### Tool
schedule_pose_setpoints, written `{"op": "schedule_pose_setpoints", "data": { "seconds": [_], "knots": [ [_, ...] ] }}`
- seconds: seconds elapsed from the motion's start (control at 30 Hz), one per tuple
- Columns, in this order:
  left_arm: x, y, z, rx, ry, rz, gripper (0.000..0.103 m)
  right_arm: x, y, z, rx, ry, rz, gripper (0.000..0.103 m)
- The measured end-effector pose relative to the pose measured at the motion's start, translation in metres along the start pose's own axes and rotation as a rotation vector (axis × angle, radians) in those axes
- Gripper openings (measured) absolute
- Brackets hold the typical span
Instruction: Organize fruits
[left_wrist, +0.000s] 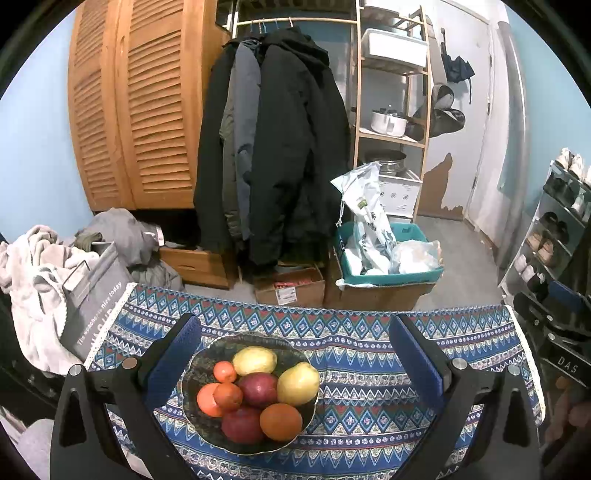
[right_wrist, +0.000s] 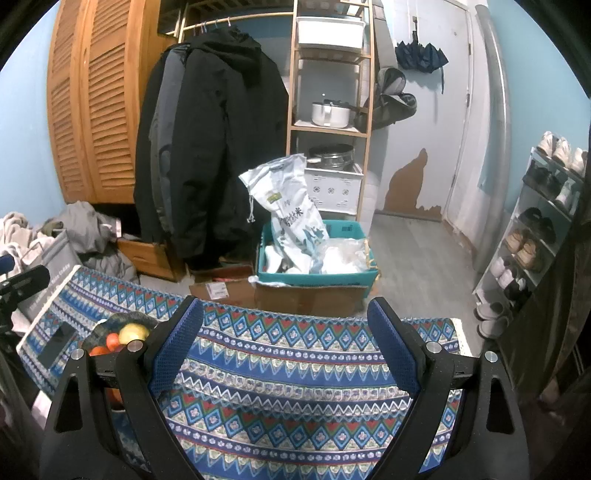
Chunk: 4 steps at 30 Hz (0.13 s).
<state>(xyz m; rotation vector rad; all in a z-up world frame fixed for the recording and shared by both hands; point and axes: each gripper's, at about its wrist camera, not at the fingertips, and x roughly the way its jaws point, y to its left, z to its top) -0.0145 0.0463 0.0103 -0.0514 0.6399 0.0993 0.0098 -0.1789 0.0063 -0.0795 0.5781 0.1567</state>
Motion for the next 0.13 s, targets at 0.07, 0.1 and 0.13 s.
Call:
{"op": "schedule_pose_setpoints", "data": {
  "seconds": [0.07,0.1,0.13],
  "knots": [
    [-0.0002,-0.0002,0.0000,0.001,-0.001,0.002,0.102,0.0007,-0.0012,-0.0004,0.004,-0.001,-0.001,0.089],
    [-0.0003,-0.0003,0.0001,0.004,-0.001,0.004,0.102,0.0010,-0.0021,-0.0012,0.006,-0.001,-0.001,0.089],
    [0.0002,-0.0006,0.0002,0.006,0.001,0.005,0.102,0.0019,-0.0019,-0.0013,0.008,0.000,-0.003,0.089]
  ]
}}
